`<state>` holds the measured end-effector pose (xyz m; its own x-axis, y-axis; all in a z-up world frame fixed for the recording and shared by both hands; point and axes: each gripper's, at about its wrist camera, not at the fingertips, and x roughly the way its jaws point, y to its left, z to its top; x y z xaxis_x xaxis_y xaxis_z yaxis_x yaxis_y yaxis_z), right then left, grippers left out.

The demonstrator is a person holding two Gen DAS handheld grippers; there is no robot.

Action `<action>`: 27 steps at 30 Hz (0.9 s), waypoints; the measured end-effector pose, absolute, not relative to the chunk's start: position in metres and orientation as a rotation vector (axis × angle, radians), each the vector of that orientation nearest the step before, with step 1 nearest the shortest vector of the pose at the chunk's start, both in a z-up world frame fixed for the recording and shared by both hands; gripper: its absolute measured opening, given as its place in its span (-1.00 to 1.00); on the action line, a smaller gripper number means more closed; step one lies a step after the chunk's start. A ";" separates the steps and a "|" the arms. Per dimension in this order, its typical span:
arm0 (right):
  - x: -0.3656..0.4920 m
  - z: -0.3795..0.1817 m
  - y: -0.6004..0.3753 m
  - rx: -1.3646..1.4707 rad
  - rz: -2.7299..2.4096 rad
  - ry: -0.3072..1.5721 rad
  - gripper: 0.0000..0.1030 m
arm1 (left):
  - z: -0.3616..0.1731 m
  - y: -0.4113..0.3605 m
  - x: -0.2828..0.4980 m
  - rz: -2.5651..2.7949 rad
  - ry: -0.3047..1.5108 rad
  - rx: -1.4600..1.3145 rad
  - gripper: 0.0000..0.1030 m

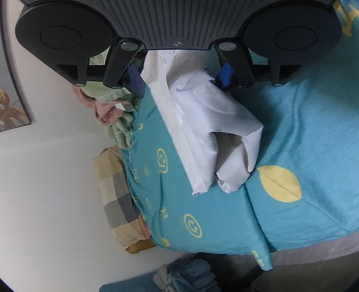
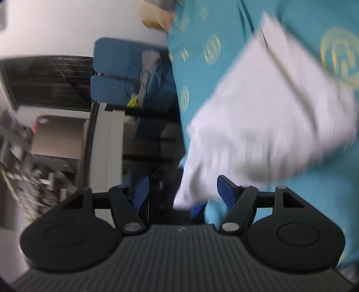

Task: Fold clothes

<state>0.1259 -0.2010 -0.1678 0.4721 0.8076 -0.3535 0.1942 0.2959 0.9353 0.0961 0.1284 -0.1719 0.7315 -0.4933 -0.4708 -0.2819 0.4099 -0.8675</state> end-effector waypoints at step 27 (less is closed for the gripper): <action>0.101 -0.241 -0.224 1.502 -0.018 0.883 0.37 | -0.221 0.132 0.097 -0.047 0.915 -1.342 0.41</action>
